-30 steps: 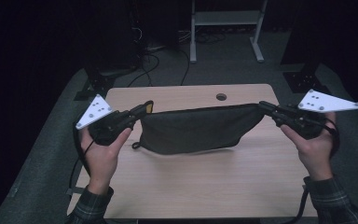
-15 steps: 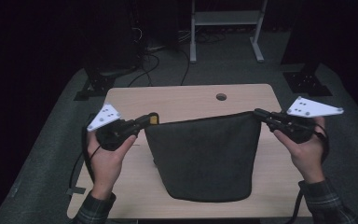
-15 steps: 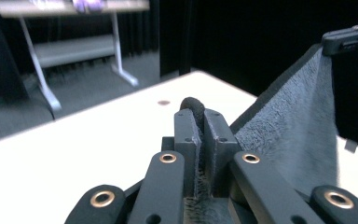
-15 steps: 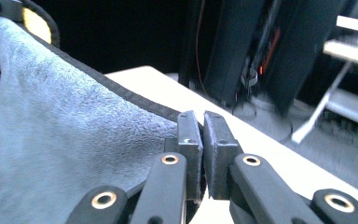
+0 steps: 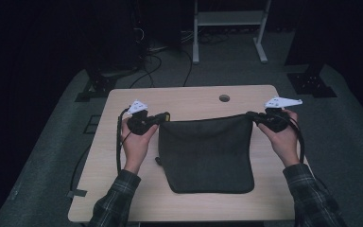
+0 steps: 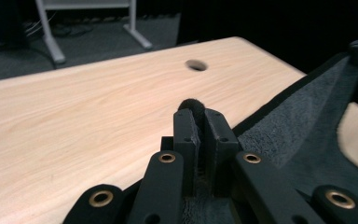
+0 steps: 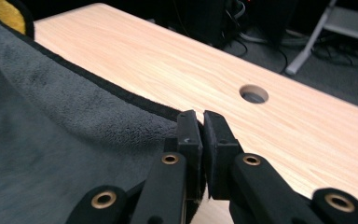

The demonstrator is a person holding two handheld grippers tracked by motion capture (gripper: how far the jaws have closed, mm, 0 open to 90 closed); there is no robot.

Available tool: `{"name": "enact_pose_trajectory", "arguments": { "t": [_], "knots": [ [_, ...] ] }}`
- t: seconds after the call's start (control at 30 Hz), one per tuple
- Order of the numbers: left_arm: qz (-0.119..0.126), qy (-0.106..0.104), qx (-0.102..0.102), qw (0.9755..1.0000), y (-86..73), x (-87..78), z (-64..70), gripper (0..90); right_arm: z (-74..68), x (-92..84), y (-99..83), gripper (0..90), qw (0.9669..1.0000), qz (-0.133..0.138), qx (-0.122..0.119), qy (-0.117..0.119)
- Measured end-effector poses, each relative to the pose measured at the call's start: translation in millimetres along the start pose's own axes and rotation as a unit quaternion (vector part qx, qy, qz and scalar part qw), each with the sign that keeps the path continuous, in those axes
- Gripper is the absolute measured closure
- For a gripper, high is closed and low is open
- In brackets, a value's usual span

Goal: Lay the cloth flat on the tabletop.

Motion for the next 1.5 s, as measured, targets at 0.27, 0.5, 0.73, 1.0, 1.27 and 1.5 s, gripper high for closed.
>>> {"name": "enact_pose_trajectory", "arguments": {
  "t": [0.27, 0.5, 0.73, 1.0, 1.27, 1.5],
  "knots": [
    [-0.031, 0.031, -0.012, 0.9990, -17.2, 41.3, -30.0, 83.1, 25.0, 46.1, -20.1, 85.0, 0.9986, -0.039, 0.033, -0.015],
    [-0.050, 0.032, -0.010, 0.9982, -27.7, 52.5, -37.6, 60.6, 34.2, 66.1, -34.7, 72.7, 0.9971, -0.050, 0.053, -0.023],
    [-0.054, 0.028, 0.008, 0.9981, -31.5, 26.0, -31.2, 48.1, 21.7, 47.7, -36.2, 59.1, 0.9981, -0.029, 0.054, -0.007],
    [-0.094, 0.016, 0.020, 0.9953, -65.9, -17.9, -18.5, 54.1, -6.8, 18.2, -72.5, 54.9, 0.9974, -0.057, 0.039, 0.022],
    [-0.121, -0.007, 0.003, 0.9927, -107.9, -47.6, -9.4, 58.1, -29.2, 3.1, -98.7, 52.0, 0.9947, -0.082, 0.043, 0.045],
    [-0.138, -0.026, 0.004, 0.9900, -123.1, -43.5, -0.2, 58.3, -44.7, 10.1, -110.2, 50.7, 0.9926, -0.104, 0.026, 0.057]
  ]
}}
Point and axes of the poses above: each handheld gripper's, and its own axes: x roughly forward along the jaws, y roughly out of its top, z roughly to its right, the point moved 9 cm from there along x, roughly forward along the jaws, and after that the axes turned 5 degrees about z, right-handed, at the moved point
